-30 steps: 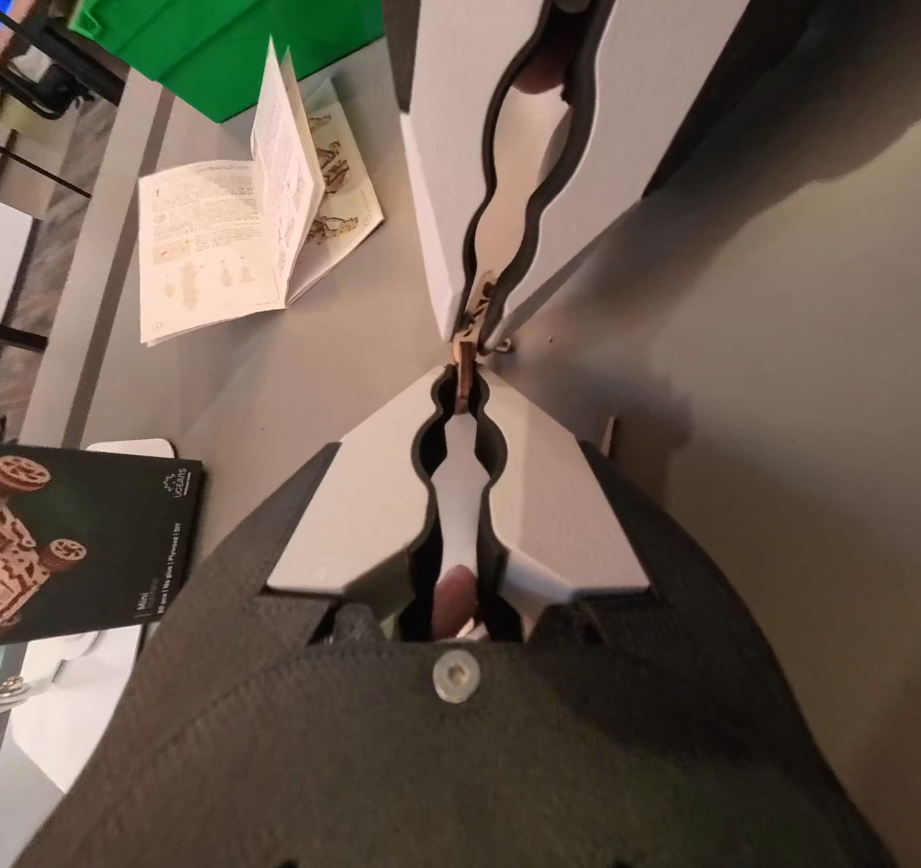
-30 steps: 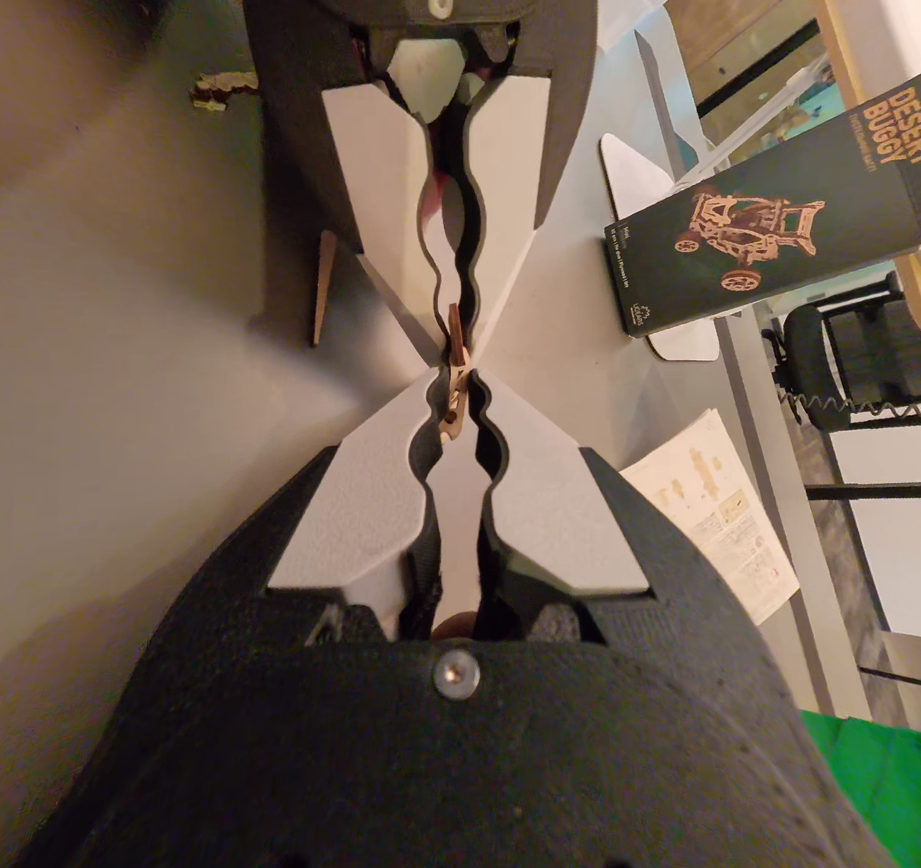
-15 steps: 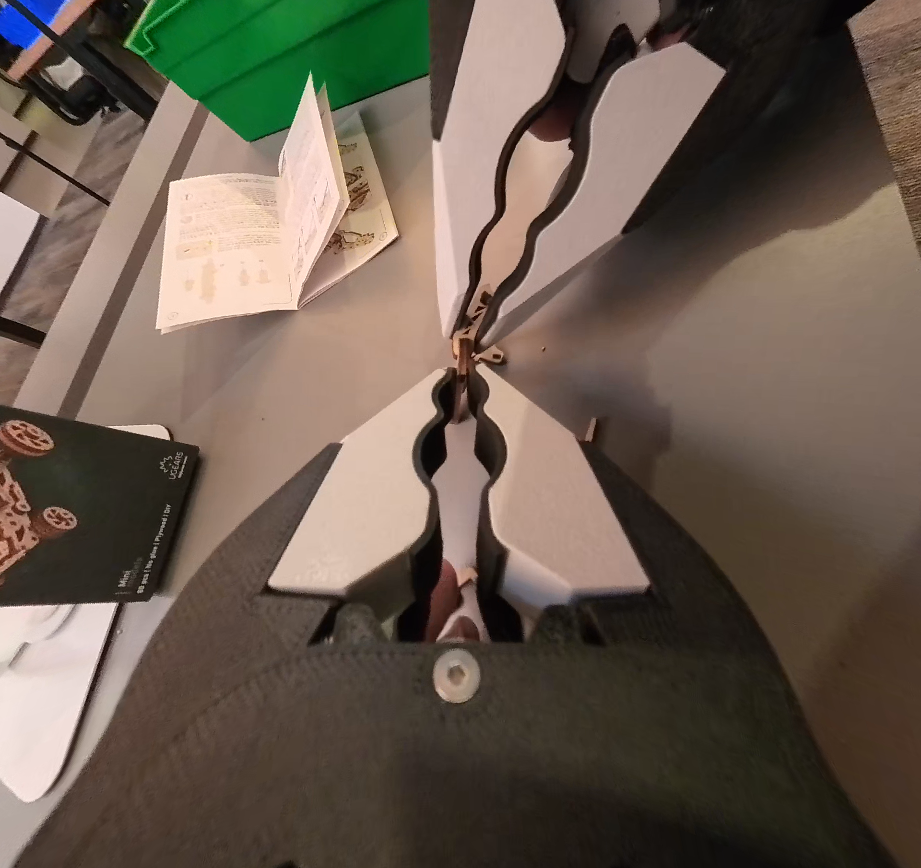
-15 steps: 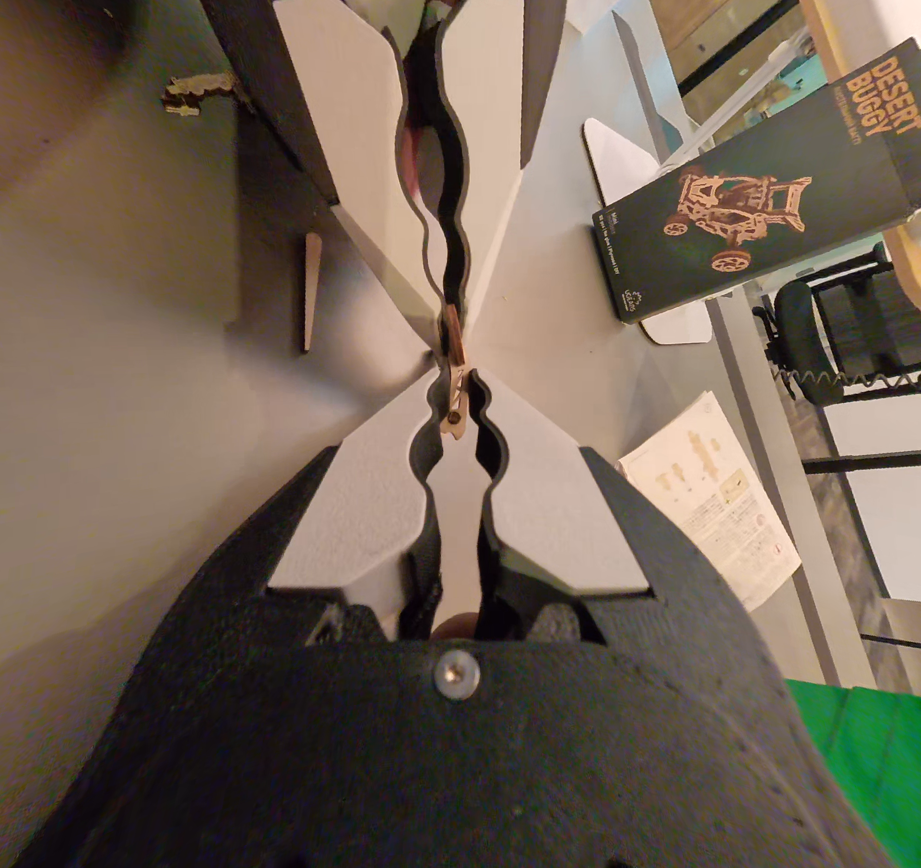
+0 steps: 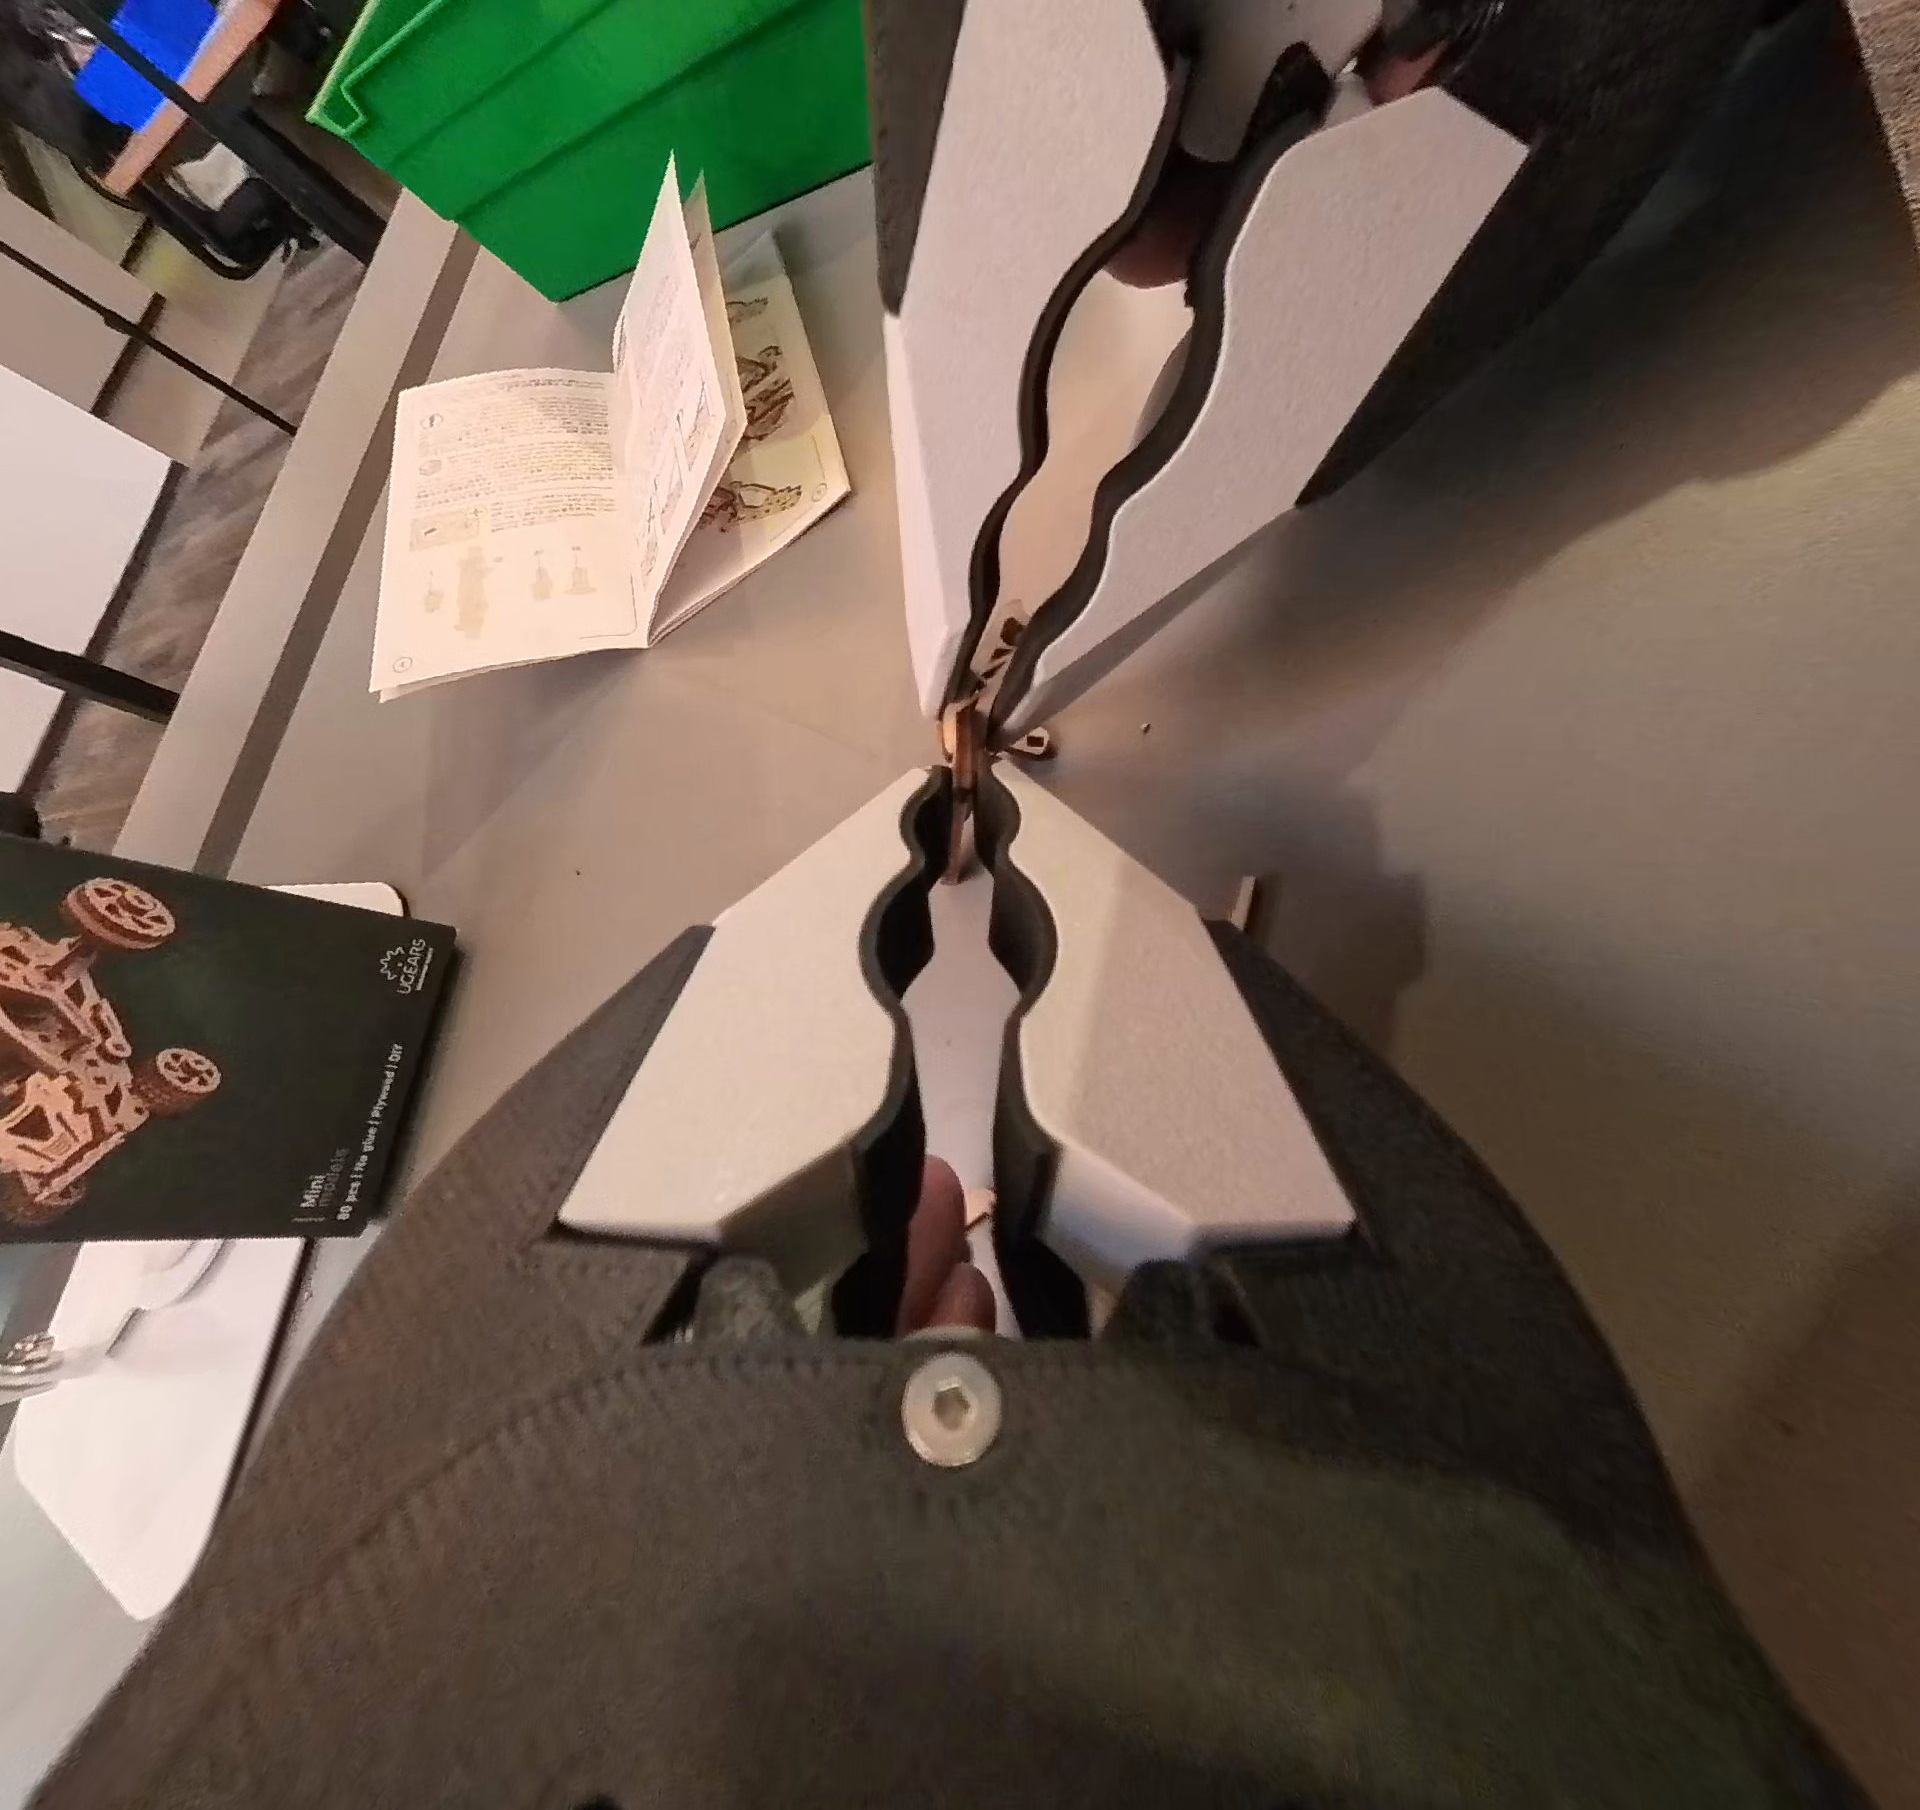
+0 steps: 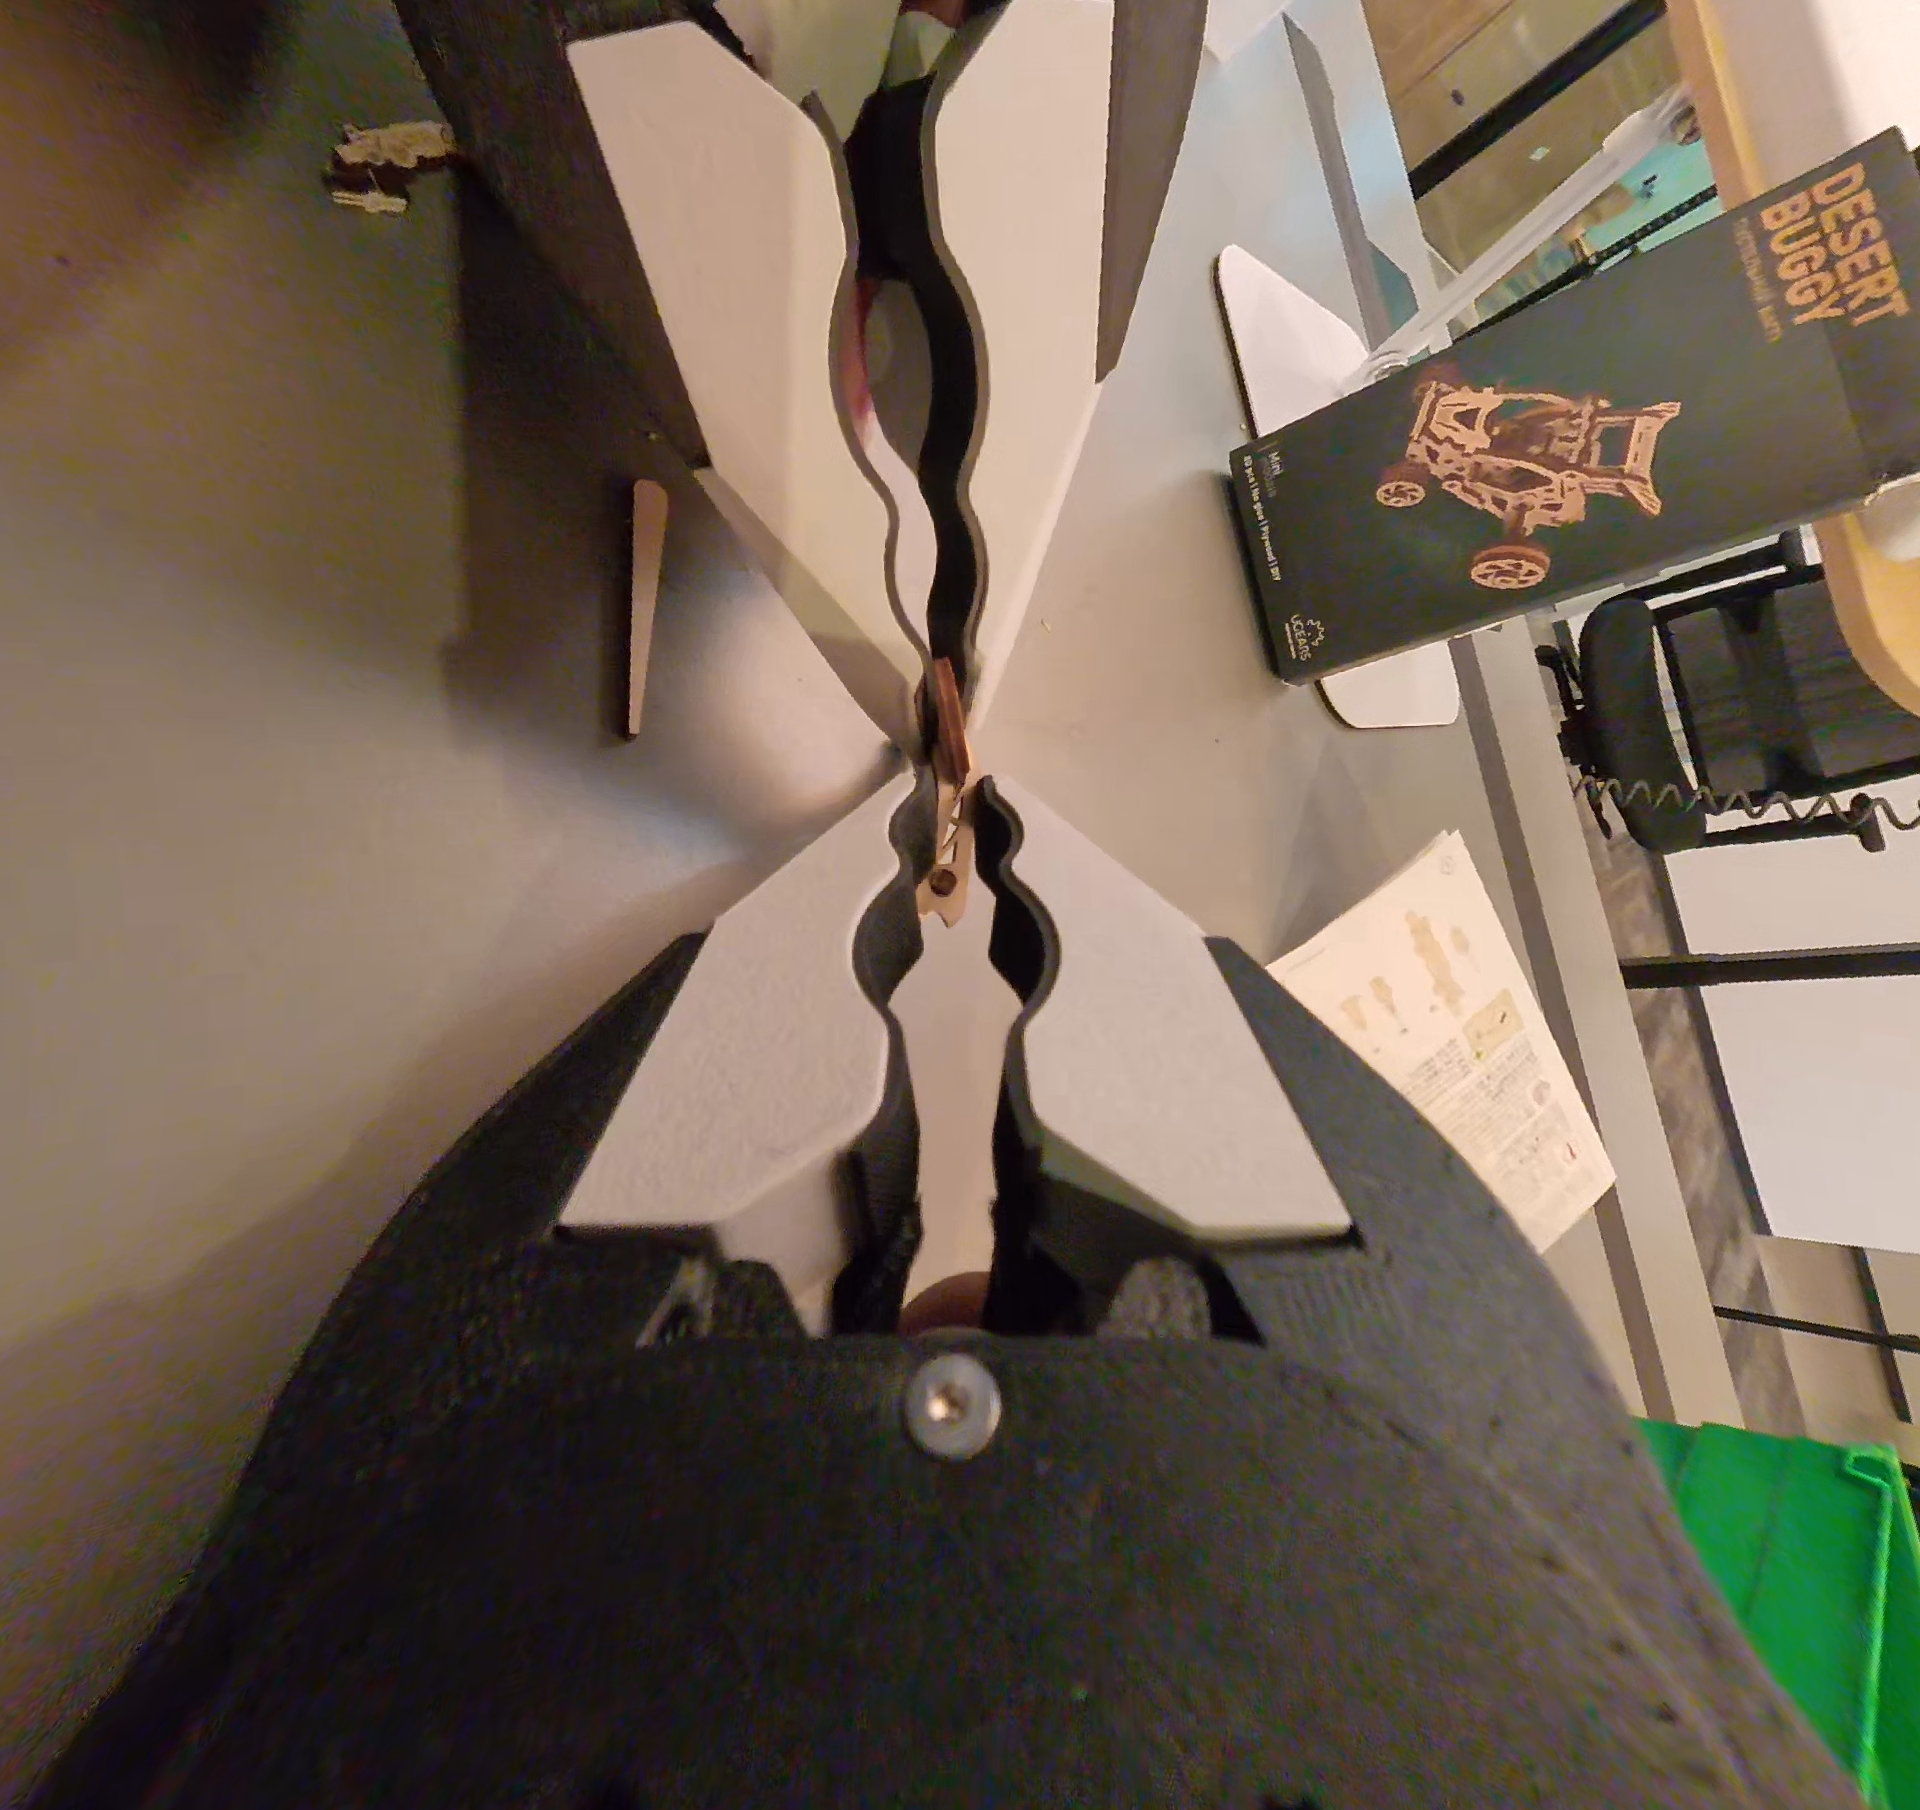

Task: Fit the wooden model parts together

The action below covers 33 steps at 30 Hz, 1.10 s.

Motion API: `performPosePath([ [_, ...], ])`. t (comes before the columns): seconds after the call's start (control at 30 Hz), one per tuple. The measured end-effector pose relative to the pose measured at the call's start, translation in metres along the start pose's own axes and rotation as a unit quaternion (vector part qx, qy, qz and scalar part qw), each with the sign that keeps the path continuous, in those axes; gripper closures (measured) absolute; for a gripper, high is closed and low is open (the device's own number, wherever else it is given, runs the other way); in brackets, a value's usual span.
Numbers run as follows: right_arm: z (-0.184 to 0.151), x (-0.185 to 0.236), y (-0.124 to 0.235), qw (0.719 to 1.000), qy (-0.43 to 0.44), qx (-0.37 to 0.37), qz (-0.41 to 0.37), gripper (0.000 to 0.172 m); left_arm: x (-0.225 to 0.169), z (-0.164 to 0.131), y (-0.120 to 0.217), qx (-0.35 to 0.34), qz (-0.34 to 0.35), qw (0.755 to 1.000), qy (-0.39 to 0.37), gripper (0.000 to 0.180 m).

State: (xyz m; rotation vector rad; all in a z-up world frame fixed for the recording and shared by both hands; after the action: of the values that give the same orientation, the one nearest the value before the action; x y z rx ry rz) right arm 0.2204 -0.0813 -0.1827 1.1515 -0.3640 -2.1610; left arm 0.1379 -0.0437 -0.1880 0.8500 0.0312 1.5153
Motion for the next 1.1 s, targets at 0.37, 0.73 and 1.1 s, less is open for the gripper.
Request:
performPosePath([
  [0.37,-0.008,-0.009,0.016,0.998,-0.055,-0.025,0.013,0.155,0.007,-0.004,0.003,0.000,0.001,1.000,-0.007,0.179],
  [0.73,-0.020,-0.003,0.011,0.993,-0.109,-0.031,0.044,0.160,0.007,-0.004,0.001,-0.003,-0.014,1.000,0.006,0.179],
  [1.1,-0.024,-0.008,0.012,0.988,-0.147,-0.039,0.024,0.149,0.009,-0.004,0.003,-0.017,-0.016,0.999,0.033,0.179],
])
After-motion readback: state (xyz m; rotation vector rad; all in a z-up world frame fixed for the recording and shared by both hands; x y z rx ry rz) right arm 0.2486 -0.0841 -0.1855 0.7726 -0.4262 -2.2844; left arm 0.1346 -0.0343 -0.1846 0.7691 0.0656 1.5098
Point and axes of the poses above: each gripper's, where its closed fingertips meet, y back along the fingers, z out of its top, x = y × z across the jaws, the point moved 7 cm from there along y, back along the fingers, and after that the axes turned 1 degree about -x, right-handed, at the moved point
